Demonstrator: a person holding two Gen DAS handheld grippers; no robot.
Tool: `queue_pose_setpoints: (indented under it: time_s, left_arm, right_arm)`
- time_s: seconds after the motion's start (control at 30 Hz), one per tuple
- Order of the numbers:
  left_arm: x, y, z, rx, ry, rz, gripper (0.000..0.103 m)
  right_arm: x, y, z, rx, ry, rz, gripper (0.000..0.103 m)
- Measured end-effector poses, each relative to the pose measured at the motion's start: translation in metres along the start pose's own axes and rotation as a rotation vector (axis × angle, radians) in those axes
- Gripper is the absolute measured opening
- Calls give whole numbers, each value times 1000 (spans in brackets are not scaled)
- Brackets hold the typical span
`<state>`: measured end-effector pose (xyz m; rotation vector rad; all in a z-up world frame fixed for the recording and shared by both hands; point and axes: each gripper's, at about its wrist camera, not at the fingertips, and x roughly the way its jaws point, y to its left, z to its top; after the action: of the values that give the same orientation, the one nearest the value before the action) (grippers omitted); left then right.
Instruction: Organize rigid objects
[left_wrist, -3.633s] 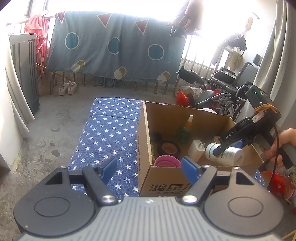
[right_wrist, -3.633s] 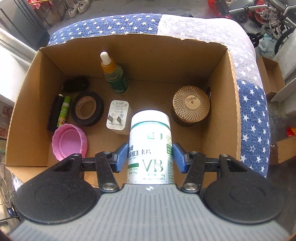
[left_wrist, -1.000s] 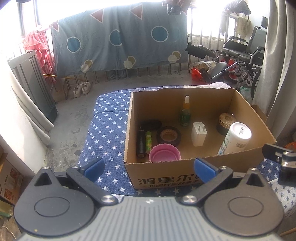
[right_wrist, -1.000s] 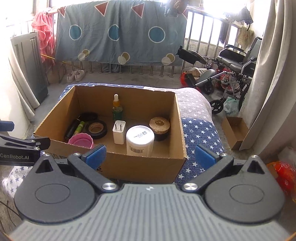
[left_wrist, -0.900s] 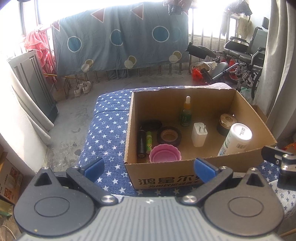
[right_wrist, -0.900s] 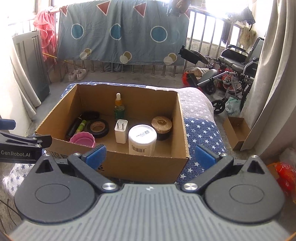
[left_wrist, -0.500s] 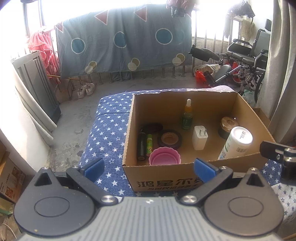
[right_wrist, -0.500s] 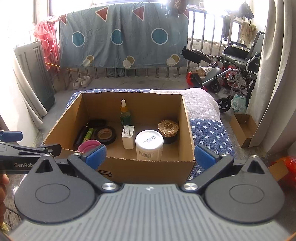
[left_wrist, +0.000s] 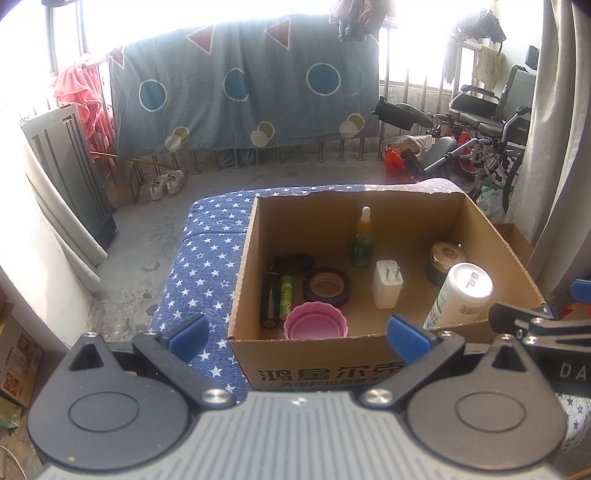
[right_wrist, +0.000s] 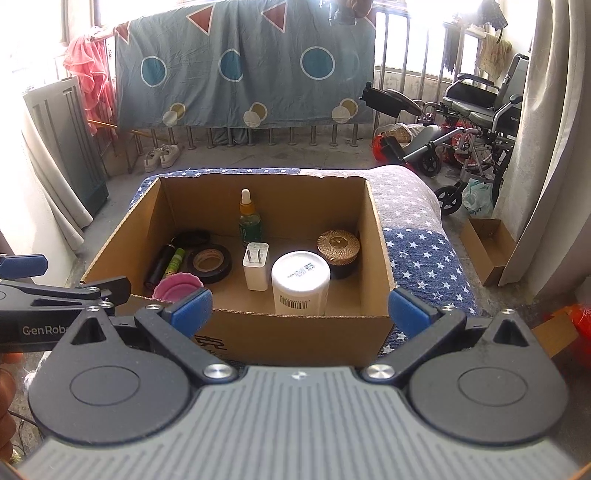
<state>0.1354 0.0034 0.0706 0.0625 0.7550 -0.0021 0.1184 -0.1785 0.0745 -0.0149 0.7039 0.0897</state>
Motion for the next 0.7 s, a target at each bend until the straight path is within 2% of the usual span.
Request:
queue_pose_setpoints:
  time_s: [0.7]
  left_arm:
    - [4,-3,1,13,7,3,103]
  right_arm:
    - [12,-5,0,22,21,1,102]
